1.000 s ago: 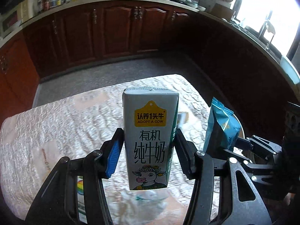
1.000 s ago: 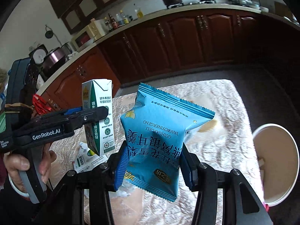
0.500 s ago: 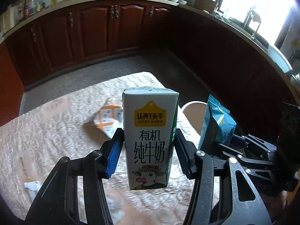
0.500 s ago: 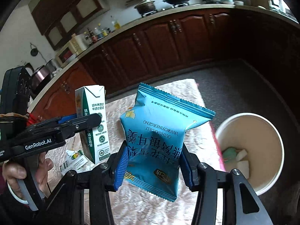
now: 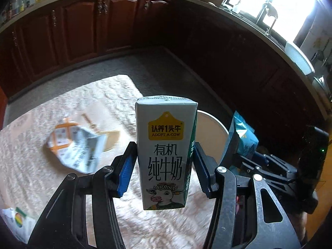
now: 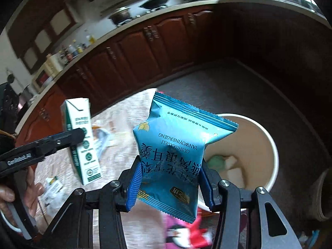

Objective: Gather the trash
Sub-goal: 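Carry the milk carton and blue packet over the white bucket with both tools, then open both tools to drop the carton and packet into the bucket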

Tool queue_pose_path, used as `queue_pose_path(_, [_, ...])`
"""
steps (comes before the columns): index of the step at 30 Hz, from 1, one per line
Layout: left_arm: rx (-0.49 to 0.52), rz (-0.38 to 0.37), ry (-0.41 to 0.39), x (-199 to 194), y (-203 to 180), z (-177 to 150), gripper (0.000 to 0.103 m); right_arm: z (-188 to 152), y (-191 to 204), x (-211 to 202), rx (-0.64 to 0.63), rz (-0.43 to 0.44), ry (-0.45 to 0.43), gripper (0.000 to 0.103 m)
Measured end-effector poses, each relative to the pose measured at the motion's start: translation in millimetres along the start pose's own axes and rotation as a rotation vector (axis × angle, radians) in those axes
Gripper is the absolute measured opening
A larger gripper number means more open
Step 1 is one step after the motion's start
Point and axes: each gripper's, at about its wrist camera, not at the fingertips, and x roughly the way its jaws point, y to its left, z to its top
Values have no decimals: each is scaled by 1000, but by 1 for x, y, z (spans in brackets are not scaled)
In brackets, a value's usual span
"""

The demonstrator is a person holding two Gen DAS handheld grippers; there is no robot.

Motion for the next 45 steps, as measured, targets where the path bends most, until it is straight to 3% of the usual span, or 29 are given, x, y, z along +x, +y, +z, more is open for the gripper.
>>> queue_pose_path(7, [-11, -53, 25, 36, -27, 11, 52, -3, -43, 18, 72, -53, 39, 48])
queue_pose_path(21, [-4, -92, 56, 79, -56, 17, 52, -19, -78, 43, 126, -131, 99, 49])
queue_pose_path(25, [-8, -94, 57, 81, -50, 15, 52, -22, -85, 51, 134, -153, 114, 49])
queue_pose_path(29, [-5, -93, 67, 83, -51, 15, 53, -26, -89, 55, 136, -189, 125, 59])
queue_pose_path(34, [-12, -103, 92, 87, -49, 14, 59, -26, -95, 55, 162, -193, 134, 60])
queue_pose_path(45, [-14, -94, 84, 82, -47, 14, 59, -22, -101, 48, 196, -189, 118, 62])
